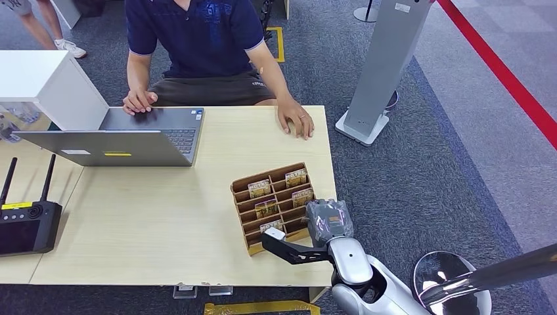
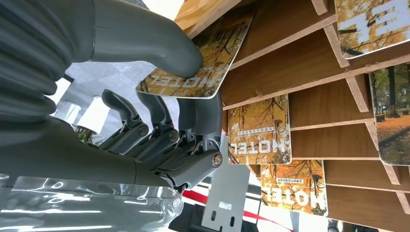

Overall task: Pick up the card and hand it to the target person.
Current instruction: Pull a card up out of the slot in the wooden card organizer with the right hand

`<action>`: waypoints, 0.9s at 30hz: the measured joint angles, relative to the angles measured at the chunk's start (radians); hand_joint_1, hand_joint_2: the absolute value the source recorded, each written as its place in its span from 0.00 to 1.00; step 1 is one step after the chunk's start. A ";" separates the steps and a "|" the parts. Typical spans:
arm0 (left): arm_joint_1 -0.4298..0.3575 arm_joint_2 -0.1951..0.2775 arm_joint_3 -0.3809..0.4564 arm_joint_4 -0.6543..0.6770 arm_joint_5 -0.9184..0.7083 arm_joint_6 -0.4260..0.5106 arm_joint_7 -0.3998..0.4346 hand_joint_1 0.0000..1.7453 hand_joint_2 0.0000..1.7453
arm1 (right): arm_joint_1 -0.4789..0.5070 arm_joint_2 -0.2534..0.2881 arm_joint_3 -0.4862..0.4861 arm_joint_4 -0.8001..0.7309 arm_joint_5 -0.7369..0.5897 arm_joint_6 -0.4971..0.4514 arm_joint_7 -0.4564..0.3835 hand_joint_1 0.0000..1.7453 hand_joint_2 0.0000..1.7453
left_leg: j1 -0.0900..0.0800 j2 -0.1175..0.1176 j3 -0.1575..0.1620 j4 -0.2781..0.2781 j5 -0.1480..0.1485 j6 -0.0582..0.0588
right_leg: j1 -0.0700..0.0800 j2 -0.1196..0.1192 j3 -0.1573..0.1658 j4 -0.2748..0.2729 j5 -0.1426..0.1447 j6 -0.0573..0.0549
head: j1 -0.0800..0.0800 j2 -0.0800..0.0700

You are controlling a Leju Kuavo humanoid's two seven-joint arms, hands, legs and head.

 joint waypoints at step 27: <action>0.001 -0.002 0.008 0.000 0.010 0.008 -0.010 0.00 0.00 | -0.358 0.032 0.006 -0.139 -0.100 -0.030 0.015 0.91 1.00 | -0.001 0.004 -0.002 0.003 -0.001 0.000 | -0.001 0.004 -0.004 0.004 0.000 0.000 | 0.000 0.000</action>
